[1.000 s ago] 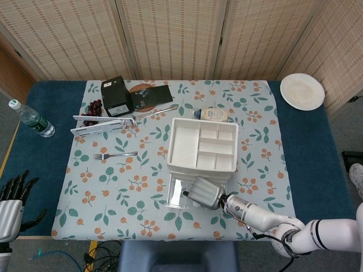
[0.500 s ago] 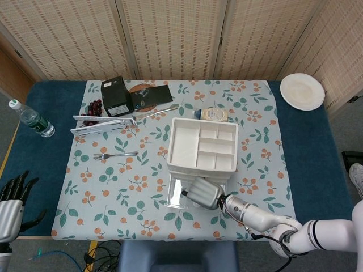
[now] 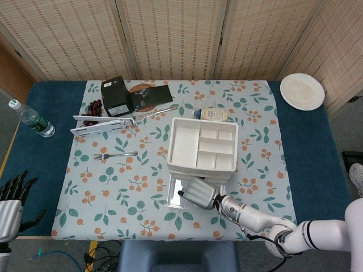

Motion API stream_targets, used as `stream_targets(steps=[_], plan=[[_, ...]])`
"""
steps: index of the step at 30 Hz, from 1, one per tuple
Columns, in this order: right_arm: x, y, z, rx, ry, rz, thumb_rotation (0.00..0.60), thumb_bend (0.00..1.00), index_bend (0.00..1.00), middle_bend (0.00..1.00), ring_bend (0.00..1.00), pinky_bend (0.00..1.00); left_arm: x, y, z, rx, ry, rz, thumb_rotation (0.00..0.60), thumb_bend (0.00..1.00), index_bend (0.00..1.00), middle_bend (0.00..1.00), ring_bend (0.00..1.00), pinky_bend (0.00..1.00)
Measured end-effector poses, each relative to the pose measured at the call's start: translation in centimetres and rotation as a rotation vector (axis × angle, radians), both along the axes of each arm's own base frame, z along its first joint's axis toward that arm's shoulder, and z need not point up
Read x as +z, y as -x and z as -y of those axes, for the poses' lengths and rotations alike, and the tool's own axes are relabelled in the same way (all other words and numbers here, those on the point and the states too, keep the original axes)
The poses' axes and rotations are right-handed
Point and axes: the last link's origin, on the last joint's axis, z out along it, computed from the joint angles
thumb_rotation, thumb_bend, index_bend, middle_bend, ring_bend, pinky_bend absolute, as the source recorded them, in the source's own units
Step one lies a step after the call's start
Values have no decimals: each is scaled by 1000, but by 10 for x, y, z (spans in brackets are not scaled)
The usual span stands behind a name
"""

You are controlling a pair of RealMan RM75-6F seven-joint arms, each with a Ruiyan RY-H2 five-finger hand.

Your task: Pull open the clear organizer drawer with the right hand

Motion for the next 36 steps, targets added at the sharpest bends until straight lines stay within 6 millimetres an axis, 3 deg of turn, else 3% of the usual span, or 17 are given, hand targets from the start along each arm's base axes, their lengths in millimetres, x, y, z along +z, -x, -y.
stream_targets(steps=[22,36], plan=[[-11,-12,7,-12,56,76,600,194,297,1000,1000,1000,1,2,1,9,-3,-3,600,247,141,0,37,69],[30,-1,5,-78,32,70,600,194,297,1000,1000,1000,-4,-1,-3,-1,13,0,600,247,141,0,37,69]])
